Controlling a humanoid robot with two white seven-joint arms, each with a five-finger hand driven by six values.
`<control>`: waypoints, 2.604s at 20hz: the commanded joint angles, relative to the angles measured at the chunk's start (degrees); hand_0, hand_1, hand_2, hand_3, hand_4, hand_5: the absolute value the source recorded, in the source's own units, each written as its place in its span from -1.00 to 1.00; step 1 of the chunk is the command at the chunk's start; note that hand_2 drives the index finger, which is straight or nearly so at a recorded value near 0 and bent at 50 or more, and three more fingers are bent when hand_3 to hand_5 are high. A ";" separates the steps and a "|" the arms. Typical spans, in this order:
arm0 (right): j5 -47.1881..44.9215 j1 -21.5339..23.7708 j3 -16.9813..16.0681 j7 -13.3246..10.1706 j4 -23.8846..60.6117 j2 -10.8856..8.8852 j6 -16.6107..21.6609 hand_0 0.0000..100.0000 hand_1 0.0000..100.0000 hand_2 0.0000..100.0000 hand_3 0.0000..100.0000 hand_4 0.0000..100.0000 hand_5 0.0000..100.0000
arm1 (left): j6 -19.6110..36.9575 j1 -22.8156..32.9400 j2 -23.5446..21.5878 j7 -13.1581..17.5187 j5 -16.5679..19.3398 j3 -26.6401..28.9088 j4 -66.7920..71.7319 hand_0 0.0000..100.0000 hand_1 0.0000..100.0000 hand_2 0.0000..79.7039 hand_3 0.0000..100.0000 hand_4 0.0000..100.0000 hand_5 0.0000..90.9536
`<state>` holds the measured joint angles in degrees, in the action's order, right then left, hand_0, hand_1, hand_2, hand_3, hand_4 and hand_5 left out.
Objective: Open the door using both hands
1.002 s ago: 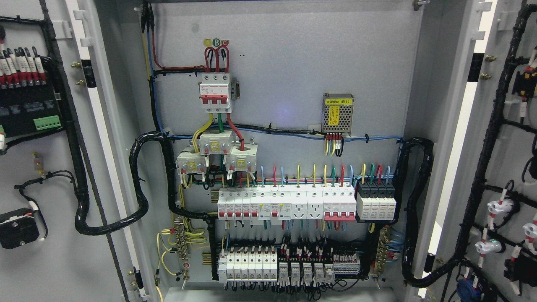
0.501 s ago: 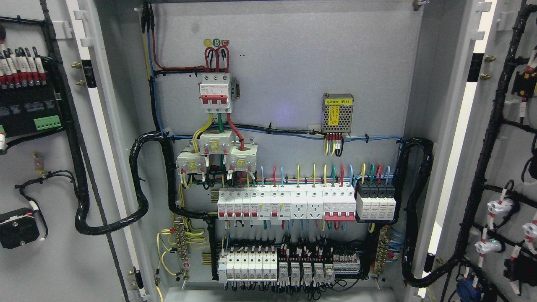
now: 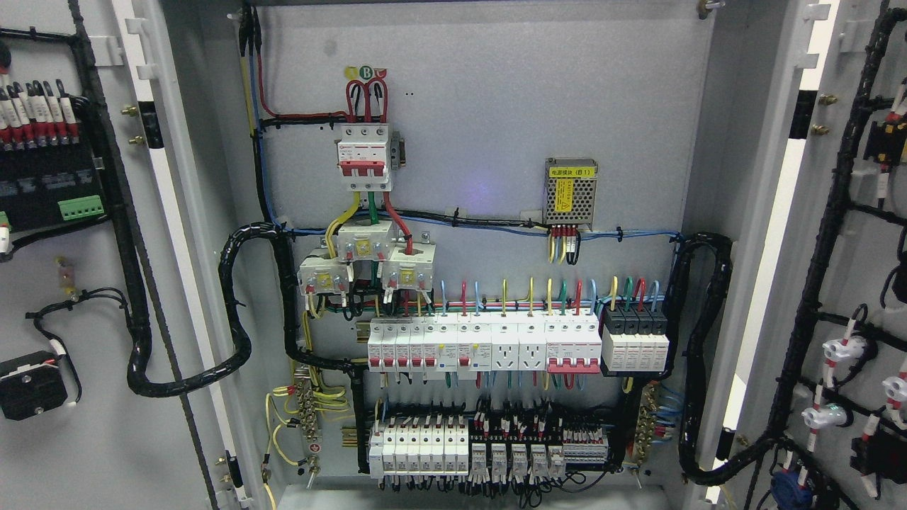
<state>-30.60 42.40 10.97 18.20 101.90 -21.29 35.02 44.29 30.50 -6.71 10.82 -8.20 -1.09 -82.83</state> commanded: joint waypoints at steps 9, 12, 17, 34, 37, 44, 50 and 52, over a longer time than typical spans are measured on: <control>0.36 3.57 8.19 0.08 -34.19 6.43 1.99 -0.54 -1.00 -1.00 -1.00 -1.00 -1.00 | 9.33 0.70 0.20 0.08 2.66 -1.46 35.18 -1.00 -1.00 -1.00 -1.00 -0.95 -1.00; 1.59 0.59 8.01 0.08 -43.86 8.19 1.99 -0.54 -1.00 -1.00 -1.00 -1.00 -1.00 | 9.24 -1.05 0.90 0.17 2.66 -1.02 41.68 -1.00 -1.00 -1.00 -1.00 -0.95 -1.00; 1.68 -6.61 7.84 0.08 -61.08 11.26 1.90 -0.54 -1.00 -1.00 -1.00 -1.00 -1.00 | 9.24 -5.62 2.13 0.17 2.66 -1.02 54.16 -1.00 -1.00 -1.00 -1.00 -0.95 -1.00; 4.31 -30.27 7.31 -8.79 -98.38 19.88 -14.43 -0.54 -1.00 -1.00 -1.00 -1.00 -1.00 | -21.07 -25.75 6.79 0.26 2.04 1.00 82.29 -1.00 -1.00 -1.00 -1.00 -0.95 -1.00; 6.07 -32.11 7.31 -10.20 -98.56 19.97 -18.48 -0.54 -1.00 -1.00 -1.00 -1.00 -1.00 | -23.10 -27.77 8.11 0.26 2.13 1.00 85.89 -1.00 -1.00 -1.00 -1.00 -0.95 -1.00; 11.69 -35.28 7.22 -10.20 -100.58 20.06 -26.84 -0.54 -1.00 -1.00 -1.00 -1.00 -1.00 | -33.54 -29.45 8.37 0.17 2.22 0.91 90.22 -1.00 -1.00 -1.00 -1.00 -0.95 -1.00; 14.25 -37.56 7.31 -12.30 -104.97 22.60 -29.83 -0.54 -1.00 -1.00 -1.00 -1.00 -1.00 | -36.64 -29.45 8.46 0.17 2.22 1.00 89.60 -1.00 -1.00 -1.00 -1.00 -0.95 -1.00; 14.25 -37.92 7.31 -13.45 -105.24 23.22 -32.01 -0.54 -1.00 -1.00 -1.00 -1.00 -1.00 | -37.34 -29.27 8.55 0.17 2.39 1.09 89.60 -1.00 -1.00 -1.00 -1.00 -0.95 -1.00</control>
<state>-18.19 6.33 18.22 6.11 4.26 -0.94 5.13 7.98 0.56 -0.42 10.97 -5.95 -0.18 1.77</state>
